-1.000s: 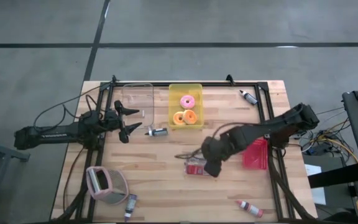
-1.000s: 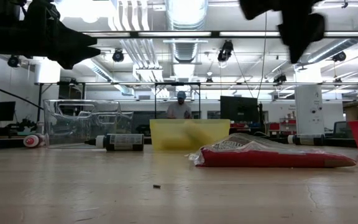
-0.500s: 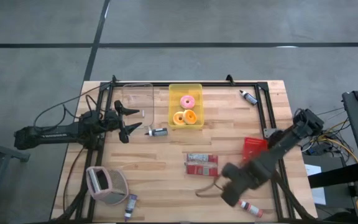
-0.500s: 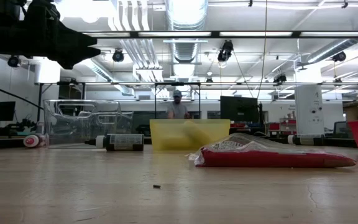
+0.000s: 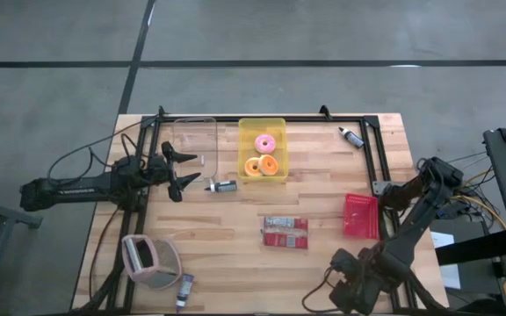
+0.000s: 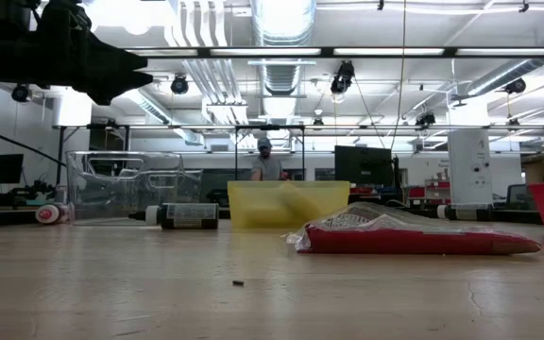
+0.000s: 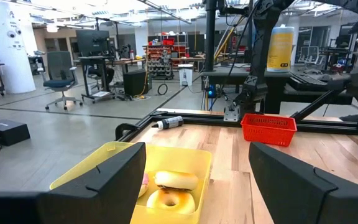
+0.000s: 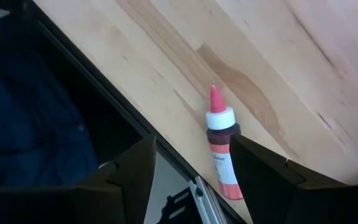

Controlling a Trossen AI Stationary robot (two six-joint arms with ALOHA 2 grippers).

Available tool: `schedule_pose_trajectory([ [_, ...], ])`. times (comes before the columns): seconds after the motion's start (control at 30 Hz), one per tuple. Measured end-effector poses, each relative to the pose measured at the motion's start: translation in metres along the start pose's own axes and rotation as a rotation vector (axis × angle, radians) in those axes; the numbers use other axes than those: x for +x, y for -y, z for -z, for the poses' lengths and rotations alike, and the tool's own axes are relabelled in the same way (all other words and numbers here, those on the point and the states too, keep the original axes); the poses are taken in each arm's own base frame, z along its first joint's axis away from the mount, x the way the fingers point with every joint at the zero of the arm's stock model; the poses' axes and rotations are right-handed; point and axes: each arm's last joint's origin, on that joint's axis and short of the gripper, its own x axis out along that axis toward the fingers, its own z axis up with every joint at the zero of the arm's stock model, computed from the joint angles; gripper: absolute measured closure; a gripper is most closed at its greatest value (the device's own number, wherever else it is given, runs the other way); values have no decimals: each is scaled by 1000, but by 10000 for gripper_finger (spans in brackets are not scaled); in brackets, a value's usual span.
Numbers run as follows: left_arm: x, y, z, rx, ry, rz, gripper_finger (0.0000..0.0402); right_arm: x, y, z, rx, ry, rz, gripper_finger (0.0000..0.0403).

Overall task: Pick & Place Food Item
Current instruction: Put the pink food coloring bottle into the red bin

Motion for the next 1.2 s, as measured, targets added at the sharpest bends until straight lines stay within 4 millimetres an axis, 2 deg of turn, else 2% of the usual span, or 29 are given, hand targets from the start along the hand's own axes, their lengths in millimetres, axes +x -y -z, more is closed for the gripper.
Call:
schedule_pose_trajectory([
  [0.3, 0, 0, 0, 0, 0, 0, 111, 18, 12, 3, -7, -7, 42, 202],
  [0.6, 0, 0, 0, 0, 0, 0, 112, 48, 15, 5, -11, -38, -109, 202],
  [0.77, 0, 0, 0, 0, 0, 0, 112, 62, 27, 8, 11, -108, -78, 202],
  [1.2, 0, 0, 0, 0, 0, 0, 111, 68, 34, 9, 21, -115, -58, 202],
])
